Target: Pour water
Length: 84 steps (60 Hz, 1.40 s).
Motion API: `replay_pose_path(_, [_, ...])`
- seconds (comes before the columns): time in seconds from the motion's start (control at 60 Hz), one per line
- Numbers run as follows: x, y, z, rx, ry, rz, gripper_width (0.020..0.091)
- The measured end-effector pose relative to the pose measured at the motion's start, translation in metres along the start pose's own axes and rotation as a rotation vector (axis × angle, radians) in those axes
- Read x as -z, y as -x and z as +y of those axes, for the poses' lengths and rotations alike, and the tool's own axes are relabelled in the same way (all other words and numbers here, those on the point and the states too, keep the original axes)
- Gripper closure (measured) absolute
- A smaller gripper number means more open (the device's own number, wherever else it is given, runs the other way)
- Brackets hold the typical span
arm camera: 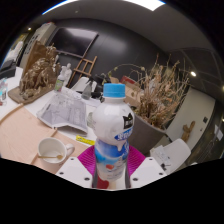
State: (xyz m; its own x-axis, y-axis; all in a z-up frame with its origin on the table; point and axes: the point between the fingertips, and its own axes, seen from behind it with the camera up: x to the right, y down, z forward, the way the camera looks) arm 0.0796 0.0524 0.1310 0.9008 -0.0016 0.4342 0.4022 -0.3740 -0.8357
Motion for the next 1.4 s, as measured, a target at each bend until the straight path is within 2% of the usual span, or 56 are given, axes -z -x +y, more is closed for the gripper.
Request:
replay_pose_path(0.217, [-0.019,0.024,0.044,-0.272,0.052,-0.104,0.0736])
replay_pose_path(0.367, [-0.027,0.036,0.07,-0.344,0.081,-0.118,0.0723])
replay_pose_path(0.45, [-0.027,0.035,0.069,-0.361,0.046,-0.109,0.0698])
replay_pose_path(0.617, [-0.021,0.032,0.079,-0.389,0.066,-0.103,0.0546])
replay_pose_path(0.717, [-0.012,0.03,0.085,-0.403,0.123,-0.095,0.0241])
replay_pose_path(0.783, [0.004,0.025,0.086,-0.413,0.164,-0.077,0.0259])
replay_pose_path(0.933, [0.072,0.024,0.071,-0.428,0.241,-0.048,0.0248])
replay_pose_path(1.233, [0.26,0.06,0.021,-0.395,0.27,-0.035,0.0247])
replay_pose_path(1.4, [0.328,0.086,0.012,-0.393,0.29,-0.054,0.0246])
